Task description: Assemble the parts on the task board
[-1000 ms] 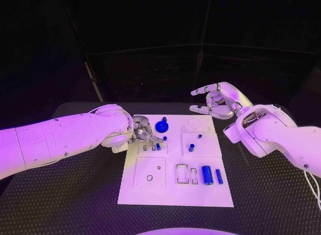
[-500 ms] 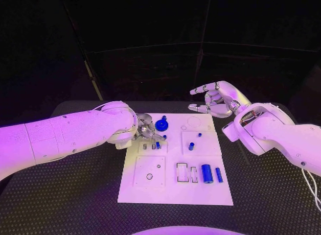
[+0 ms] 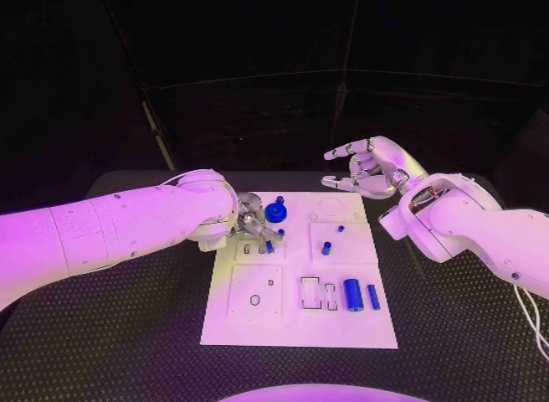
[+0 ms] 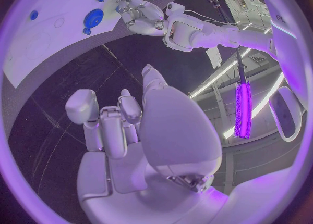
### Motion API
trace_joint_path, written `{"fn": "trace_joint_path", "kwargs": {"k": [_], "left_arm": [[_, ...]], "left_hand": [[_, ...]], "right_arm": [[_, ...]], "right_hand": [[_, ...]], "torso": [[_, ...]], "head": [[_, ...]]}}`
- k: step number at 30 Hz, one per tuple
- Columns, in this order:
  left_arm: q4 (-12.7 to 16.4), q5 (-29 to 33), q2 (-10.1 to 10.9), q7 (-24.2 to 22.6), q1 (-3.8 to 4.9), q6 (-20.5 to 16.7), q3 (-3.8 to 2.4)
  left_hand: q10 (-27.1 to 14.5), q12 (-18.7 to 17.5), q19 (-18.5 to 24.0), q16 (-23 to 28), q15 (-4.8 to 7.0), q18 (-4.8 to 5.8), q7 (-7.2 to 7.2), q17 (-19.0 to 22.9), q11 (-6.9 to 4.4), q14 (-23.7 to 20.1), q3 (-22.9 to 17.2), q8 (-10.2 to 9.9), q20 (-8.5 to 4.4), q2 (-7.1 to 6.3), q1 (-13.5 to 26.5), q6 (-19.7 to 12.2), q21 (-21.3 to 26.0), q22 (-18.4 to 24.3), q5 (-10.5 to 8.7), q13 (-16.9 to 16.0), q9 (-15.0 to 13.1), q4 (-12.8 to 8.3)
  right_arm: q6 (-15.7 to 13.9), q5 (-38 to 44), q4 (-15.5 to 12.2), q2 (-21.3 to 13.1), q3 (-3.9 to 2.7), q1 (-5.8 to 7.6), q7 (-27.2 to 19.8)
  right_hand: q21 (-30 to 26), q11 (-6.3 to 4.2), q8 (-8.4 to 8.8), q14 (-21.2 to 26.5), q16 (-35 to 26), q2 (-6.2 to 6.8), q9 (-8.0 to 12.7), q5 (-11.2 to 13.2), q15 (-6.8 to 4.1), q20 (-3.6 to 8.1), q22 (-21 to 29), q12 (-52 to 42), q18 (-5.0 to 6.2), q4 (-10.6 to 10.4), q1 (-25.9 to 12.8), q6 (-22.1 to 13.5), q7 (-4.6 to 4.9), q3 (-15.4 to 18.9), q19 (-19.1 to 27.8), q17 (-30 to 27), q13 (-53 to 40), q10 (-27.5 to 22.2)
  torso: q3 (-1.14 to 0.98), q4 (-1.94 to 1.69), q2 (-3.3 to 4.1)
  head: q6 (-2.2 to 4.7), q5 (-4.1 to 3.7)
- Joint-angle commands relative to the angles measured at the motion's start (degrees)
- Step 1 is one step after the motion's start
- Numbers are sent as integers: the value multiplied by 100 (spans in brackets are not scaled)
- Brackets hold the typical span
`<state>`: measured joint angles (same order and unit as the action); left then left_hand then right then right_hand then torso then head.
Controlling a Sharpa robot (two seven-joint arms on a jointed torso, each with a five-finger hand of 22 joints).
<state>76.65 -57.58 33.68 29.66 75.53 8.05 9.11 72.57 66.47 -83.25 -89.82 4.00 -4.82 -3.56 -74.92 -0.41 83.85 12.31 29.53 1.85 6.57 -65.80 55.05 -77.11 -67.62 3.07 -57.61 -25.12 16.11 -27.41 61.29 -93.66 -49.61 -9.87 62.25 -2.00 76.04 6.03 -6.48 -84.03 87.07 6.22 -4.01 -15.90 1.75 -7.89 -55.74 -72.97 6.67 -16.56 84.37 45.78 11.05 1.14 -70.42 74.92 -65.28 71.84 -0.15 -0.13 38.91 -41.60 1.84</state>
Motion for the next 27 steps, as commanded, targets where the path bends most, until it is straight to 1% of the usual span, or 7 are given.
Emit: {"fn": "trace_joint_path", "kwargs": {"k": [1, 5, 10, 16, 20, 27], "left_arm": [[-39, -106, -35, 56, 11, 177, -2], [-79, -120, -76, 59, 11, 209, -2], [-134, -137, -121, 68, 11, 288, -1], [-186, -149, -161, 80, 11, 382, 1], [-207, -151, -183, 86, 11, 437, 2], [-227, -153, -205, 101, 11, 579, 5]], "left_hand": [[30, 20, -48, -18, 34, 68, -5, -1508, -19, 615, 10, 43, -8, 44, -31, -50, -30, -6, -16, -8, -14, -42], [27, 23, -53, -18, 35, 71, -5, -1508, -19, 615, 5, 70, -8, 50, -68, -69, -39, -25, -16, -8, -43, -66], [33, 38, -61, -18, 36, 76, -2, -1508, -21, 615, -10, 108, -9, 66, -123, -91, -55, -55, -16, -22, -84, -103], [22, 29, -67, -18, 38, 81, 2, -1508, -25, 615, -46, 162, -11, 96, -203, -119, -69, -85, -16, -1, -141, -162], [25, 34, -68, -18, 40, 82, 3, -1508, -27, 615, -58, 181, -12, 99, -231, -129, -72, -91, -16, -5, -161, -186], [28, 39, -71, -18, 41, 84, 5, -1508, -28, 615, -65, 200, -13, 91, -256, -140, -79, -105, -16, -7, -182, -212]], "right_arm": [[41, -14, 4, 12, -5, 11, 1], [48, -14, 14, 23, -5, 11, 4], [62, -13, 29, 36, -5, 11, 19], [67, 29, 44, 52, -4, 11, 79], [71, 38, 47, 60, -4, 11, 94], [65, 69, 51, 64, -4, 11, 139]], "right_hand": [[-32, 6, -32, -407, -31, -51, 0, -34, -10, 5, 5, 25, 2, 27, -18, 43, 12, 20, 37, 758, 8, -24], [-32, 5, -33, -407, -31, -51, 0, -35, -10, 5, 4, 24, 1, 26, -19, 43, 12, 21, 37, 759, 7, -22], [-32, 5, -35, -408, -30, -53, 0, -42, -11, 6, 1, 19, 1, 24, -24, 44, 11, 24, 35, 760, 1, -17], [-35, 0, -51, -405, -39, -65, -1, -68, -15, 10, 3, 26, 0, 17, -46, 57, 6, 38, 33, 746, 15, -19], [-35, 0, -51, -405, -39, -65, -1, -68, -15, 10, 3, 26, 0, 16, -47, 58, 5, 38, 33, 746, 16, -19], [-33, -3, -59, -406, -39, -68, -1, -82, -17, 12, -5, 18, -1, 15, -55, 64, 3, 45, 27, 748, 6, -8]], "torso": [[-4, -3, -4], [-2, 1, 2], [-2, -3, 0], [1, -10, 5], [0, -3, 3], [0, -4, 4]], "head": [[-5, -5], [1, -13], [-5, -12], [-26, -24], [-34, -23], [-49, -33]]}}
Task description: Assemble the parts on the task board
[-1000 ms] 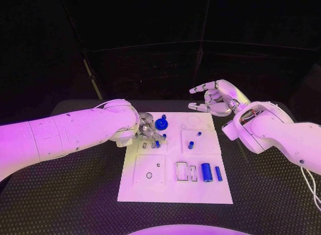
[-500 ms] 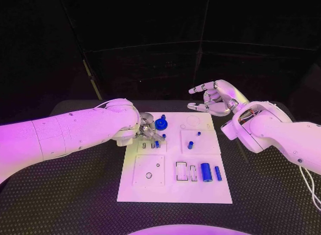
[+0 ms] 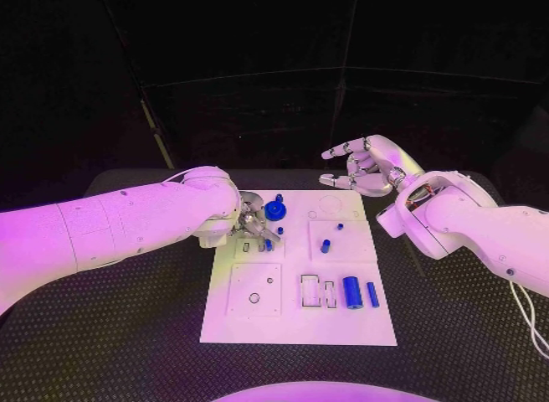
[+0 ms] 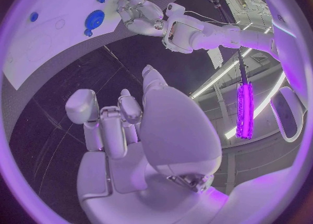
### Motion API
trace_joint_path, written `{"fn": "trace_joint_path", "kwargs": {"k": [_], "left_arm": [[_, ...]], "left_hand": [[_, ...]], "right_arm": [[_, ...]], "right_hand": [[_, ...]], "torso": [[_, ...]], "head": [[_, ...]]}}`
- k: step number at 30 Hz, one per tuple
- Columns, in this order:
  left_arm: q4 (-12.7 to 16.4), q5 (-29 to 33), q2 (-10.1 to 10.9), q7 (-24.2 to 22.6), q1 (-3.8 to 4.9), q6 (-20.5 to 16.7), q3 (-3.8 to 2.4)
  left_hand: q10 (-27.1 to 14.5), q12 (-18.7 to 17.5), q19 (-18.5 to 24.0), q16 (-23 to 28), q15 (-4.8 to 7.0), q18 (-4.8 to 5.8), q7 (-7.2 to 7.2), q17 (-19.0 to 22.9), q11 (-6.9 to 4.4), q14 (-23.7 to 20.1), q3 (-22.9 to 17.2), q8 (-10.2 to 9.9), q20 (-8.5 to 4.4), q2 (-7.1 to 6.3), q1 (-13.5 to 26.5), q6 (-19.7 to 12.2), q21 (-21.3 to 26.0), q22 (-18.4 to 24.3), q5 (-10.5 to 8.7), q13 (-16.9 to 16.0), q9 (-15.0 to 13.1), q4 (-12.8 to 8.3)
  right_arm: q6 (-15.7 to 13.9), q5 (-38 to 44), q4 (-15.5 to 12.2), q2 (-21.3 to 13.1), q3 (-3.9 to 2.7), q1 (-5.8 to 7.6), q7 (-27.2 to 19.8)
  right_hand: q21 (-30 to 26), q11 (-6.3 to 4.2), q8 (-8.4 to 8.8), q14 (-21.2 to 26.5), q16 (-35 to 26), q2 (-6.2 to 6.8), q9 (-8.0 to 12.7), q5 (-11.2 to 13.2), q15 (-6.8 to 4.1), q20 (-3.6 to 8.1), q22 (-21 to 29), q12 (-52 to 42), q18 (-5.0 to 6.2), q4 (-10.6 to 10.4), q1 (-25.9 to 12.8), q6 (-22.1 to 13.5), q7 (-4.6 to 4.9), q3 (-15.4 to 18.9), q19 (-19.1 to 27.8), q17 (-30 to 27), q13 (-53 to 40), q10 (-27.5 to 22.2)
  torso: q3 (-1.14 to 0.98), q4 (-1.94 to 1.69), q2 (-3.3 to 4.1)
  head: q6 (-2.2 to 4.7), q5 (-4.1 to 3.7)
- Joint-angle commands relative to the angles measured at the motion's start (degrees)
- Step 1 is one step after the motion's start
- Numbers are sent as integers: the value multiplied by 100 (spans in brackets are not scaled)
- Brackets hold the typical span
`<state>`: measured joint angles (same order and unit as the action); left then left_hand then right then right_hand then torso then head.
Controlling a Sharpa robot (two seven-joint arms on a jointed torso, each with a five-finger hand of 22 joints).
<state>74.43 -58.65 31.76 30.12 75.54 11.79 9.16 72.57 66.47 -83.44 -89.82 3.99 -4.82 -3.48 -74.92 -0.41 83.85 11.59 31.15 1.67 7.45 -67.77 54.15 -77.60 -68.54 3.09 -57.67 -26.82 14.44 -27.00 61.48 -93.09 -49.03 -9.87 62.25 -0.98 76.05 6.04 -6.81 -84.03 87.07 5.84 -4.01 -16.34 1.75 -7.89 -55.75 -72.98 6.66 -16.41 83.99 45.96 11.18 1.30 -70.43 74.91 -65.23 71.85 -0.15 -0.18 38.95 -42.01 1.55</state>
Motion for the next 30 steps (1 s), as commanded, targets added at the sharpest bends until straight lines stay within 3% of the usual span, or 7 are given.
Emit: {"fn": "trace_joint_path", "kwargs": {"k": [1, 15, 24, 30], "left_arm": [[-6, -45, -14, 56, 10, 215, -1], [-7, -46, -44, 53, 10, 164, -1], [43, -45, -45, 27, 8, -36, -2], [37, 68, -35, 15, 8, -87, -3]], "left_hand": [[29, 40, -53, -18, 41, 84, -3, -1508, -28, 615, 7, 39, 5, 2, -59, -50, -30, -14, -19, -3, -13, -47], [62, 96, -48, -18, 48, 83, 10, -1508, -38, 615, -56, 116, 0, 42, -149, -59, -25, -13, -17, -74, -90, -130], [28, 71, -27, -18, 95, 69, 66, -1508, -92, 615, -663, 186, -39, 327, -793, -218, 21, 42, -10, -59, -217, -634], [-33, -7, -16, -18, 114, 63, 79, -1508, -110, 615, -1081, 170, -62, 327, -1028, -301, 53, 76, -7, 7, -246, -886]], "right_arm": [[23, 53, -6, 7, -5, 12, 41], [19, 62, 14, 36, -4, 11, 69], [-5, 123, 37, 56, -4, 11, 179], [-8, 152, 53, 60, -4, 10, 234]], "right_hand": [[-33, -4, -25, -406, -39, -30, -2, -38, -17, 12, -4, 19, -1, -1, -17, 46, -10, 29, 27, 749, 0, -8], [-40, -9, -39, -406, -41, -38, -2, -73, -23, 16, 8, 14, 1, 1, -26, 56, -16, 38, 30, 747, -2, 3], [-57, -26, -74, -405, -55, -58, 4, -285, -40, 34, 36, 20, 4, 15, -13, 66, -31, 54, 31, 729, 15, 12], [-71, -37, -94, -405, -64, -66, 8, -471, -51, 46, 57, 27, 6, 26, 25, 64, -39, 52, 34, 720, 30, 12]], "torso": [[1, -1, 0], [1, -3, -1], [4, 0, 0], [0, -5, -3]], "head": [[-12, -5], [-37, -4], [-61, -5], [-65, -12]]}}
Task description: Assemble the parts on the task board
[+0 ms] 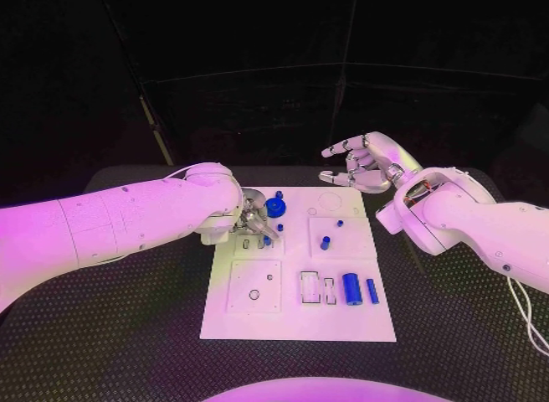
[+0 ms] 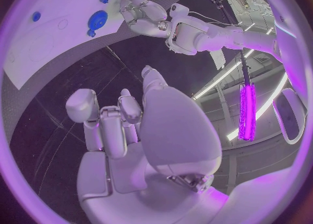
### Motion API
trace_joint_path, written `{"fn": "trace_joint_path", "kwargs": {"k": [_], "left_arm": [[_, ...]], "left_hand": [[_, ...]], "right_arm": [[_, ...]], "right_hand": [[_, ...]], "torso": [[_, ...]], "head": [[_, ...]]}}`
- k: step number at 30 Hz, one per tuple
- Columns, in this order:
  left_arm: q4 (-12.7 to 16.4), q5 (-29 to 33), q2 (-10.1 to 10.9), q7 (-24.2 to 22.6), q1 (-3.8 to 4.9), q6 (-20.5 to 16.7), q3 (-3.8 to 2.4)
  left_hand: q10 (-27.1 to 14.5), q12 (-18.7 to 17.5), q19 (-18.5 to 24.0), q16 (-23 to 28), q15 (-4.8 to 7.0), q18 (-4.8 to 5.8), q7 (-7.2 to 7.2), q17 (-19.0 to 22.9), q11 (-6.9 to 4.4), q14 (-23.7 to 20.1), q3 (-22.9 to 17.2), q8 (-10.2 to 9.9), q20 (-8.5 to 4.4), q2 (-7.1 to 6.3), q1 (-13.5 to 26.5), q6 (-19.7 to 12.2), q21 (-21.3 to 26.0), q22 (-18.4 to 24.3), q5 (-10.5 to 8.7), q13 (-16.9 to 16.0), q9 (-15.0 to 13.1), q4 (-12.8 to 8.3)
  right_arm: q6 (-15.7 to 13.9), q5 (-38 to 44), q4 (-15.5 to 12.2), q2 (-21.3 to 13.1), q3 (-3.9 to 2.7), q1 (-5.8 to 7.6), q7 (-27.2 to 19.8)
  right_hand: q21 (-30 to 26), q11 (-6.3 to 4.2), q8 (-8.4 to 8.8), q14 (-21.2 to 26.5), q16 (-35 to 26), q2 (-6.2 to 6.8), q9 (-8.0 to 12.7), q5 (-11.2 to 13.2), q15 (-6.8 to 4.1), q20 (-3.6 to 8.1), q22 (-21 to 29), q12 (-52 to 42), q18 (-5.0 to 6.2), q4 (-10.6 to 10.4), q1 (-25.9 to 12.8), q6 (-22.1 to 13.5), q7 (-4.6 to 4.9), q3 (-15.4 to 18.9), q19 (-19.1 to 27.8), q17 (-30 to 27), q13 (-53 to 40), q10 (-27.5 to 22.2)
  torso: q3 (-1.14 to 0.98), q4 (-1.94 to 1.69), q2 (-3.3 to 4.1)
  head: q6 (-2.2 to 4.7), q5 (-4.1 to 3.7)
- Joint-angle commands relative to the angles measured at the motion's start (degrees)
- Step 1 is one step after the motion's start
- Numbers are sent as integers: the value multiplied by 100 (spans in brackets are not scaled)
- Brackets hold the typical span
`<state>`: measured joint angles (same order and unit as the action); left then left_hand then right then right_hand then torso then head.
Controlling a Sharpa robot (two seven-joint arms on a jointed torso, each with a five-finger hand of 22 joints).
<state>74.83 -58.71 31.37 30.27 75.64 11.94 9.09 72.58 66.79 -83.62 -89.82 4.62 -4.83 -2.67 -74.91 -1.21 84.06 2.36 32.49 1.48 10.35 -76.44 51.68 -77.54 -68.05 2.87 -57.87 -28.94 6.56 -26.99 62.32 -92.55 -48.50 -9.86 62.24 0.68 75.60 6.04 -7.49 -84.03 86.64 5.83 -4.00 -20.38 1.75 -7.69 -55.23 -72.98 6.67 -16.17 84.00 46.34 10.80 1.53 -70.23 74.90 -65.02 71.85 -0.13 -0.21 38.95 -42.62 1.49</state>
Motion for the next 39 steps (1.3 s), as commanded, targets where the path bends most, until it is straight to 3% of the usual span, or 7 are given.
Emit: {"fn": "trace_joint_path", "kwargs": {"k": [1, 7, 10, 17, 24, 31, 39], "left_arm": [[-6, 114, 7, -3, -2, -109, 5], [-4, 284, 35, -17, -2, -119, 5], [2, 329, 49, -21, -2, -117, 5], [72, 474, 116, -53, -2, -221, 5], [383, 681, 371, -177, -5, -807, 5], [759, 769, 693, -353, -32, -1500, 9], [1119, 693, 1015, -437, -202, -2167, 16]], "left_hand": [[-49, -61, 7, -18, 53, 61, -2, -1509, -31, 594, -242, 32, -47, 25, -196, -68, 58, 42, 16, 46, -38, -144], [-119, -193, 6, -18, 45, 62, -23, -1509, -17, 594, -918, 15, -49, -168, -228, -134, 75, 40, 19, 168, -69, -401], [-119, -256, 5, -18, 15, 60, -71, -1509, -28, 594, -1719, 28, -31, -477, 35, -165, 88, 35, 3, 232, -116, -549], [-74, -267, 0, -18, 1, 60, -70, -1509, 5, 594, -3050, 142, -14, -901, 559, -178, 99, 14, 17, 263, -252, -737], [-17, -261, -12, -18, 17, 66, -77, -1509, 5, 594, -3955, 315, -12, -1217, 933, -193, 92, -25, 6, 282, -421, -885], [-11, -327, -20, -18, 25, 68, -49, -1509, -2, 594, -4320, 406, -19, -1367, 1016, -191, 85, -51, 23, 376, -502, -968], [74, -269, -55, -18, 36, 82, -38, -1509, -14, 594, -4539, 482, -31, -1465, 1106, -177, 34, -135, 139, 321, -563, -974]], "right_arm": [[-7, 70, 2, 7, -5, 11, 74], [3, 75, 18, 19, -5, 11, 94], [7, 76, 23, 24, -4, 11, 99], [10, 77, 32, 34, -4, 10, 99], [8, 77, 57, 27, -4, 10, 92], [1, 77, 66, 5, -4, 10, 87], [-3, 77, 82, -23, -4, 10, 81]], "right_hand": [[-27, -38, -29, -405, -22, -66, 8, -97, -52, 27, 5, 28, 5, 4, 31, 25, -2, 27, 12, 720, 10, 12], [-31, -42, -39, -407, -22, -71, 9, -199, -57, 32, 10, 30, 5, 8, 56, 22, -6, 21, 9, 724, 15, 13], [-29, -43, -41, -408, -21, -71, 9, -212, -57, 33, 4, 26, 4, 8, 58, 22, -6, 21, 5, 726, 10, 18], [-30, -43, -42, -408, -22, -71, 9, -224, -58, 34, 7, 28, 4, 7, 57, 21, -6, 22, 6, 725, 14, 16], [-31, -43, -43, -408, -23, -69, 10, -234, -58, 34, 8, 27, 4, 0, 48, 20, -6, 27, 5, 725, 13, 17], [-32, -42, -44, -409, -22, -68, 10, -238, -58, 35, 9, 27, 4, -5, 40, 20, -5, 30, 6, 725, 13, 18], [-31, -42, -46, -409, -21, -67, 10, -242, -57, 35, 7, 23, 3, -13, 28, 20, -5, 35, 4, 729, 8, 23]], "torso": [[-3, -4, -2], [1, -5, -9], [-2, -2, -5], [-1, -4, -4], [-4, -16, -5], [-9, -18, -5], [-21, -54, -16]], "head": [[-1, -4], [1, 3], [7, 9], [16, 16], [28, 26], [31, 47], [0, 49]]}}
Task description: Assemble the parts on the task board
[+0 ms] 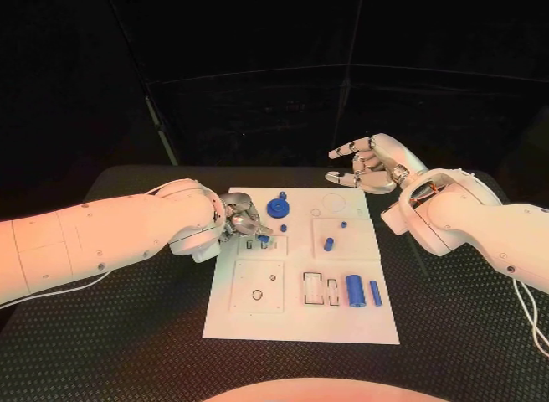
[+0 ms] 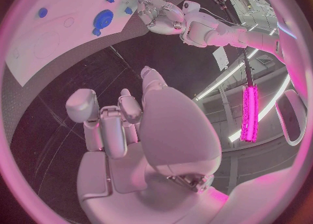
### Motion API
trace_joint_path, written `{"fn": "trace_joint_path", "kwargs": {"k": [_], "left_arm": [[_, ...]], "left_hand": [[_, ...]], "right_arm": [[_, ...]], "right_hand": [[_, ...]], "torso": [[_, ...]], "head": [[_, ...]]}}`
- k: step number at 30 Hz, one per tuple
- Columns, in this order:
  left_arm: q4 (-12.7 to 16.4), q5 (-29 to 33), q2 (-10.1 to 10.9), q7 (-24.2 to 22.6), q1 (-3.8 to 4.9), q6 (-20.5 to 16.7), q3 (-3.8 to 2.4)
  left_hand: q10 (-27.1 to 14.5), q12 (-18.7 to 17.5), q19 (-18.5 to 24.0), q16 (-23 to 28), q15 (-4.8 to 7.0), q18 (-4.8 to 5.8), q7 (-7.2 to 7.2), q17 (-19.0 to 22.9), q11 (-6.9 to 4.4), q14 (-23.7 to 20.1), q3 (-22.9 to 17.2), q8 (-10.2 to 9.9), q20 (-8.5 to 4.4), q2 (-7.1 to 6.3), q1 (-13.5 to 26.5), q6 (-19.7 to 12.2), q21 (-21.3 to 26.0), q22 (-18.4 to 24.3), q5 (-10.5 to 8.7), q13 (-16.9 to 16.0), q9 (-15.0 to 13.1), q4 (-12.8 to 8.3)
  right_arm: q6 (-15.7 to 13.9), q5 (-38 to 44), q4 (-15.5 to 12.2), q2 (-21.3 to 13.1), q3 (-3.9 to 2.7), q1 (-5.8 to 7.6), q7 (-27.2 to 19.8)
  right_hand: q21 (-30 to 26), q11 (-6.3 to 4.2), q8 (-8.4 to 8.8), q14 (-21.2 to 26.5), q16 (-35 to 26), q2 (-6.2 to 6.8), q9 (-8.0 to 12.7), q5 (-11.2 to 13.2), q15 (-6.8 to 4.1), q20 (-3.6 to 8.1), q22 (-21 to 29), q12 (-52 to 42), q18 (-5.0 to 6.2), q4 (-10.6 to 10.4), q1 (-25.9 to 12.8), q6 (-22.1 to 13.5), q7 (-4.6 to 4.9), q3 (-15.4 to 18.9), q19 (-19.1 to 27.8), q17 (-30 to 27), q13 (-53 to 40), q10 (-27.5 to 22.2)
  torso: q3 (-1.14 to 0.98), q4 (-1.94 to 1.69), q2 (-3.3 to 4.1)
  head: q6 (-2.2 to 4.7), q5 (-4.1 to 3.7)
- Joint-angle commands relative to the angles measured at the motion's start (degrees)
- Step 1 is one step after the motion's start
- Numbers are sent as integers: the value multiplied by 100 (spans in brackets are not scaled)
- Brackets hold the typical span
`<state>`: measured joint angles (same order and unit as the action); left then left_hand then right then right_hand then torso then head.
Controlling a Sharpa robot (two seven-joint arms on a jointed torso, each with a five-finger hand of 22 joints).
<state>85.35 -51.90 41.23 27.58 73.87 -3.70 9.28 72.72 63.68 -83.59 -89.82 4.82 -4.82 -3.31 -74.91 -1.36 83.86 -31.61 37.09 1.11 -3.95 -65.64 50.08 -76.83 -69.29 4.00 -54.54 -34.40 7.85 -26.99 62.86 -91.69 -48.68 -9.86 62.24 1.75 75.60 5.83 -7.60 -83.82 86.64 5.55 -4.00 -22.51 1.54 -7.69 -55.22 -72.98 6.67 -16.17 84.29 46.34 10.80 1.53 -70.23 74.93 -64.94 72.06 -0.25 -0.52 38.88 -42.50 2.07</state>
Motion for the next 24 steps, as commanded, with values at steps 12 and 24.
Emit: {"fn": "trace_joint_path", "kwargs": {"k": [12, 24], "left_arm": [[96, -443, 64, -56, -230, -1045, 36], [10, -788, -58, 74, -313, -946, 87]], "left_hand": [[103, 89, -83, -18, 25, 94, 38, -1509, -9, 614, -1211, 76, 0, -80, 65, -15, -81, -82, 57, -51, -53, -1092], [112, 102, -88, -18, 28, 96, 43, -1509, -13, 614, -1237, 102, -3, -91, 89, -19, -90, -99, 60, -57, -70, -1076]], "right_arm": [[-9, 22, 52, -31, -4, 10, -76], [-8, 22, 65, -21, -3, 9, -99]], "right_hand": [[-60, -18, -42, -425, -35, -51, 11, -41, -35, 35, 71, 44, 15, -41, -82, 14, -3, 63, 37, 699, 35, -20], [-62, -17, -42, -427, -31, -55, 12, -44, -35, 35, 75, 41, 15, -45, -97, 11, -3, 68, 38, 708, 31, -17]], "torso": [[-13, -42, -20], [-19, -47, -15]], "head": [[-56, -33], [-70, -28]]}}
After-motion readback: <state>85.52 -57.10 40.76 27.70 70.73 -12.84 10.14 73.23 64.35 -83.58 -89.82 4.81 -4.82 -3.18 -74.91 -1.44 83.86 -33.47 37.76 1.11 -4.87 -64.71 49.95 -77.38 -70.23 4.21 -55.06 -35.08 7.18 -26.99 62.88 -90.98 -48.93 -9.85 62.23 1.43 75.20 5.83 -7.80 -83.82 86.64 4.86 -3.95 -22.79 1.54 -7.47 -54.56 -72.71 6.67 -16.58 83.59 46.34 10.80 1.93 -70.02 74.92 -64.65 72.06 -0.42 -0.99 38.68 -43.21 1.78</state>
